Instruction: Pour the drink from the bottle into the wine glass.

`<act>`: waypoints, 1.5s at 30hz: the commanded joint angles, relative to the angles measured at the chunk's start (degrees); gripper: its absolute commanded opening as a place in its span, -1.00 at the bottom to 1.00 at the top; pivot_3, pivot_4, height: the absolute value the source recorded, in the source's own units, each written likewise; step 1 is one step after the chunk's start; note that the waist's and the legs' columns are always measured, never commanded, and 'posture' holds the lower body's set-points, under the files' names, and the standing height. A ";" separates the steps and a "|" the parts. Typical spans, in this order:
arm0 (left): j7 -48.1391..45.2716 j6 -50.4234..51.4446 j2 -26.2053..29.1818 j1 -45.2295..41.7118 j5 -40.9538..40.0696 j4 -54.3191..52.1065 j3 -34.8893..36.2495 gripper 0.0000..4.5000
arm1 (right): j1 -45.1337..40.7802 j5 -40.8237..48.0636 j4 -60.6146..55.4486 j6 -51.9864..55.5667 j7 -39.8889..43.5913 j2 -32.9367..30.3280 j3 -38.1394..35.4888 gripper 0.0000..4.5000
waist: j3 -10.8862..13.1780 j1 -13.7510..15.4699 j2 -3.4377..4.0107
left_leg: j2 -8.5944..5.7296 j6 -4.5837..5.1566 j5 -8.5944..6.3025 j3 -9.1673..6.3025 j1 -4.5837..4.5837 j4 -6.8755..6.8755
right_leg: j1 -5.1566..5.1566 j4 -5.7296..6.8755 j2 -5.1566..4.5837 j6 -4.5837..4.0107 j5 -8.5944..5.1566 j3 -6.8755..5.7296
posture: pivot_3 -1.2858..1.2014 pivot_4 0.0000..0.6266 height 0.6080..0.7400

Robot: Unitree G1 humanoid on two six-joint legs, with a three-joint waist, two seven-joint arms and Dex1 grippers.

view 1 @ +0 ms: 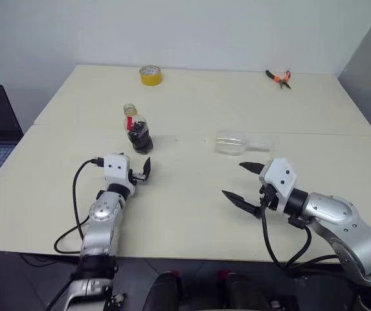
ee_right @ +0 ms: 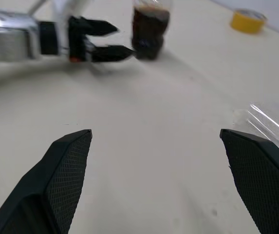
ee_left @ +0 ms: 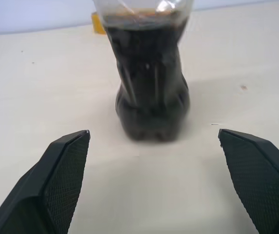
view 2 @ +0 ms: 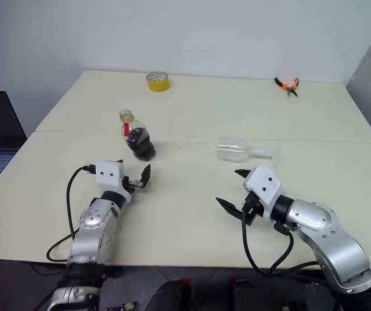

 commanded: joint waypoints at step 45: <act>-27.39 3.26 6.48 -6.59 -5.00 -9.83 -11.53 1.00 | -31.70 -61.12 61.69 -26.76 -31.57 9.84 16.78 -0.94 | -0.01 -1.57 0.04 | 0.04 -0.13 0.10 0.36 0.29 -0.31 | -0.12 0.24 0.06 -0.13 -0.07 0.29 | 0.03 -0.52 1.00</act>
